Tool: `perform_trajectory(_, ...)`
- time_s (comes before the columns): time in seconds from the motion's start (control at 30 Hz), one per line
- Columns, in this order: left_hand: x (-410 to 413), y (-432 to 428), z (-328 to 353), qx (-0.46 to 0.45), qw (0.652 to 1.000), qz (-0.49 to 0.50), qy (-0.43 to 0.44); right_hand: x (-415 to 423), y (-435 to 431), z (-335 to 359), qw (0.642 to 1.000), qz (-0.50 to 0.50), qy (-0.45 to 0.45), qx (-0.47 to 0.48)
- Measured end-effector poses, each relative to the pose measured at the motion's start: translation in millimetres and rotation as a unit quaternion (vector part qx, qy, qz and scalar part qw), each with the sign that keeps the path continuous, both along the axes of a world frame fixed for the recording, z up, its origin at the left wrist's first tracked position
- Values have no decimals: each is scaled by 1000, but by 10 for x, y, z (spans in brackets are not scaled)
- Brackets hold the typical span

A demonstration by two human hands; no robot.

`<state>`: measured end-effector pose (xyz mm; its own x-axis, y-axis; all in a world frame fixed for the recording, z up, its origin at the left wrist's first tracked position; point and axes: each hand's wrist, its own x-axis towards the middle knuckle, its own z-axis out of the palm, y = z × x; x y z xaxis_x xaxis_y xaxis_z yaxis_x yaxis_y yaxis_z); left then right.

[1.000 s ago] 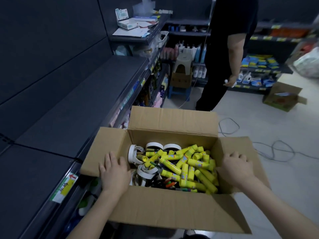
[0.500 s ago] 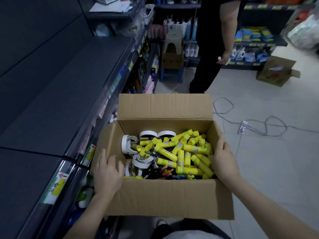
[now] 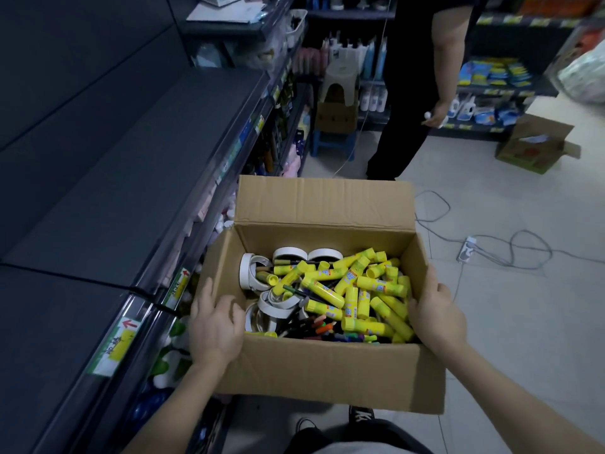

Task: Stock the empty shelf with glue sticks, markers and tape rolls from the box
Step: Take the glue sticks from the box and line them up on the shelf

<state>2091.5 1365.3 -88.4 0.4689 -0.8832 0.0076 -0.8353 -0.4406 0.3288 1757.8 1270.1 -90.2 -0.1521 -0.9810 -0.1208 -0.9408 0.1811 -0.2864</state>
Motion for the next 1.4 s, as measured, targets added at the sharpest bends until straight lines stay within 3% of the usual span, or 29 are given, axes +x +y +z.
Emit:
perform_trajectory(0.13,56,0,30,39,999,-27,-26,-55,14,15,1000,21,-9,-18)
perform_trajectory(0.23,79,-30,79,56,995,-52,-70,-90,-26,-54,991,73,93,-59)
perform_trajectory(0.33,16,-132,139,44,986,-120,-104,3,-58,-34,964,176,137,-143)
perform_trajectory(0.47,-257,-376,299,91,954,-279,-59,207,-150,36,967,237,94,13)
perform_trajectory(0.6,-603,-648,344,154,911,-378,-65,282,-317,-109,964,207,90,142)
perform_trajectory(0.7,-791,-841,271,174,905,-382,-69,309,-353,-192,965,178,71,177)
perform_trajectory(0.87,-969,-1056,21,234,885,-389,-105,341,-312,-226,981,130,19,143)
perform_trajectory(1.0,-1075,-1114,-157,267,865,-394,-161,392,-278,-234,978,121,40,163)
perform_trajectory(1.2,-1165,-1147,-156,282,865,-369,-192,464,-277,-272,973,125,105,164)
perform_trajectory(1.4,-1074,-1093,-137,300,872,-348,-167,387,-275,-238,972,152,77,165)
